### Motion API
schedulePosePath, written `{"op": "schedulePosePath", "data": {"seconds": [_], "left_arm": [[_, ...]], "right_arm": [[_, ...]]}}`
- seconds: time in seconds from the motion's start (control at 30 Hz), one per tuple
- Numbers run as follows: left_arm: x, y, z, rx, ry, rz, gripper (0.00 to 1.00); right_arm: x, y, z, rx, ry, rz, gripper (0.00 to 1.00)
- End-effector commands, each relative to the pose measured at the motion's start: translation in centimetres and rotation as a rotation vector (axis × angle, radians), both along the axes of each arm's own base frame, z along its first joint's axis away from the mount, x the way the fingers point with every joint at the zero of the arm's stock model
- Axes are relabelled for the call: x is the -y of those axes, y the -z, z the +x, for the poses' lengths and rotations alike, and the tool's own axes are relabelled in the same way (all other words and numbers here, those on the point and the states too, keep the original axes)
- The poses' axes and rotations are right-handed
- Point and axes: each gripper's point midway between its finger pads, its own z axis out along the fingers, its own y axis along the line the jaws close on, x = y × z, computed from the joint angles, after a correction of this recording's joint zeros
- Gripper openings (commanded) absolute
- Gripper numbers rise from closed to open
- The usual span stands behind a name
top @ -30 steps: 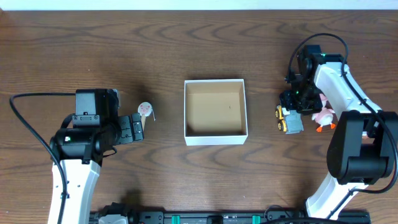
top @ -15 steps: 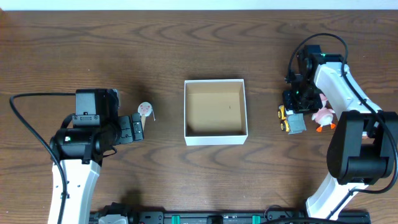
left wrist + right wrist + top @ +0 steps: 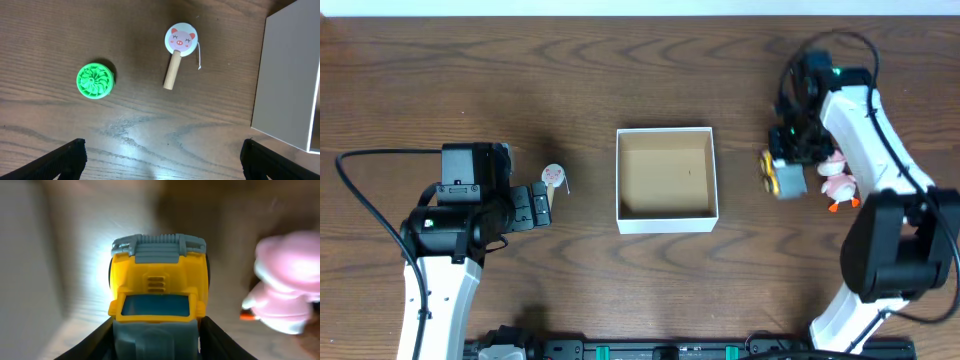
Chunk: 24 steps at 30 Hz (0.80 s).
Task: Pack container
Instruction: 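Carry the truck into the white box and release it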
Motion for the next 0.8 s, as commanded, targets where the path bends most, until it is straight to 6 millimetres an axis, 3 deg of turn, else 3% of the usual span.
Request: {"op": "schedulePosePath", "data": {"seconds": [0.0, 0.13, 0.27, 0.53, 0.77], "left_arm": [[0.0, -0.6, 0.3, 0.016, -0.01, -0.013, 0.98], [0.0, -0.6, 0.3, 0.015, -0.01, -0.013, 0.98], [0.0, -0.6, 0.3, 0.015, -0.01, -0.013, 0.98], [0.0, -0.6, 0.3, 0.014, -0.01, -0.013, 0.98], [0.0, -0.5, 0.2, 0.009, -0.01, -0.013, 0.98]], "right_arm": [[-4.5, -7.5, 1.2, 0.225, 0.026, 0.069, 0.01], [-9.1, -10.4, 0.8, 0.327, 0.05, 0.14, 0.01], [-13.3, -10.3, -0.3, 0.319, 0.101, 0.195, 0.01], [-17.6, -5.5, -1.7, 0.242, 0.081, 0.106, 0.01], [-16.7, -1.0, -0.6, 0.181, 0.131, -0.002, 0.01]]}}
